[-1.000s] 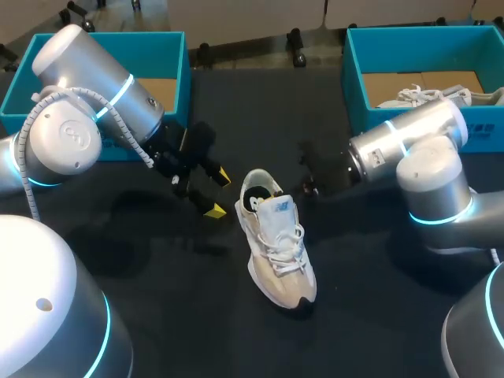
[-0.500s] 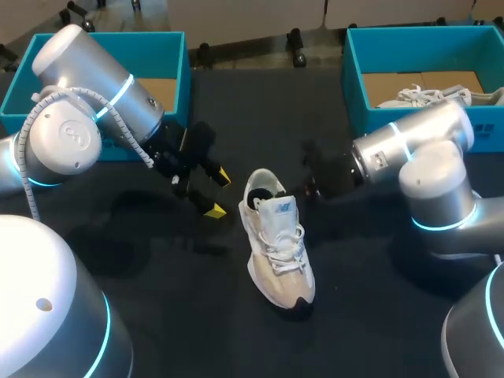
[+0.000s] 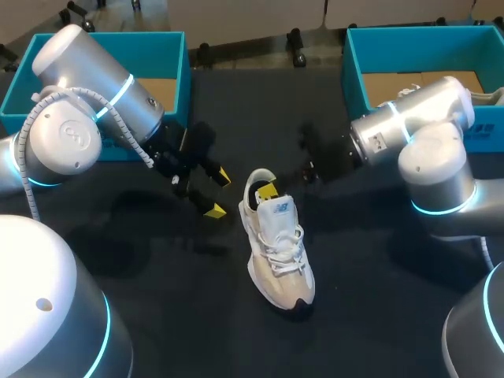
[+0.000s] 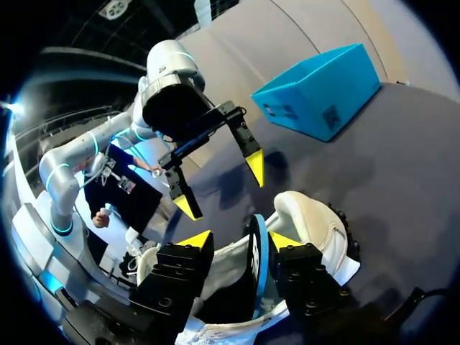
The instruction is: Take the shoe out of the shoebox, open the shoe tongue, remove and reinsert the insole, then place the shoe into the shoebox
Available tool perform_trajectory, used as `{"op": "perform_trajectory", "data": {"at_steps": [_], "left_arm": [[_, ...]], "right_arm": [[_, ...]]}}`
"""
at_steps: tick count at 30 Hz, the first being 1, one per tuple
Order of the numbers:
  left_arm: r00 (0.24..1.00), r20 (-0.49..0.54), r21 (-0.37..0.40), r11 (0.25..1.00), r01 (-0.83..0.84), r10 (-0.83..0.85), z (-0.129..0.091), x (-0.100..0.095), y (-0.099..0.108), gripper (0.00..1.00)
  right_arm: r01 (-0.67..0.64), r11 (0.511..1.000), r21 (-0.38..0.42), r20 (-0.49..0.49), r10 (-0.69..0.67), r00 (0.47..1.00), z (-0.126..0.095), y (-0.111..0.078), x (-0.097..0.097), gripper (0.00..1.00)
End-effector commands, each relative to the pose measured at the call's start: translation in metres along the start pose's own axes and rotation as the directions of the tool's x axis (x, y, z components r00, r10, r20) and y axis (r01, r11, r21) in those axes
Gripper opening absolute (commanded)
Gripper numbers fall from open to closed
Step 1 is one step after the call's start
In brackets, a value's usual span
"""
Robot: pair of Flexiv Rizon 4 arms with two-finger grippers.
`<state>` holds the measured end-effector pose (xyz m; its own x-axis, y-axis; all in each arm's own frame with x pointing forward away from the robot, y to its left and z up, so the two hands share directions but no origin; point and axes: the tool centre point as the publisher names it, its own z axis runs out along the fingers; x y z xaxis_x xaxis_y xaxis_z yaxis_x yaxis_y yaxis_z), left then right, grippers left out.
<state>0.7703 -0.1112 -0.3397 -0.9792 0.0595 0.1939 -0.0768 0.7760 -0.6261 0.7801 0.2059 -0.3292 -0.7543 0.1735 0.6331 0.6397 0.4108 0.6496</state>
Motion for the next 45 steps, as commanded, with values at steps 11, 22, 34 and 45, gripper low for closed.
{"op": "perform_trajectory", "data": {"at_steps": [11, 22, 34, 45], "left_arm": [[1.000, 0.000, -0.003, 1.000, 0.001, -0.001, 0.001, 0.000, 0.000, 1.00], [1.000, 0.000, -0.003, 1.000, 0.001, -0.001, 0.001, 0.000, 0.000, 1.00], [1.000, 0.000, -0.003, 1.000, 0.001, -0.001, 0.001, 0.000, 0.000, 1.00], [1.000, 0.000, -0.003, 1.000, 0.001, -0.001, 0.001, 0.000, 0.000, 1.00]], "right_arm": [[0.031, 0.999, 0.016, 0.056, -0.032, 0.998, -0.017, 0.020, 0.007, 0.55], [0.030, 0.999, -0.033, 0.086, -0.027, 0.996, -0.022, 0.025, 0.013, 0.48], [0.058, 0.991, -0.122, 0.128, -0.042, 0.991, -0.034, 0.024, 0.023, 0.00], [0.073, 0.984, -0.163, 0.206, -0.039, 0.978, -0.044, 0.022, 0.031, 0.00]]}}
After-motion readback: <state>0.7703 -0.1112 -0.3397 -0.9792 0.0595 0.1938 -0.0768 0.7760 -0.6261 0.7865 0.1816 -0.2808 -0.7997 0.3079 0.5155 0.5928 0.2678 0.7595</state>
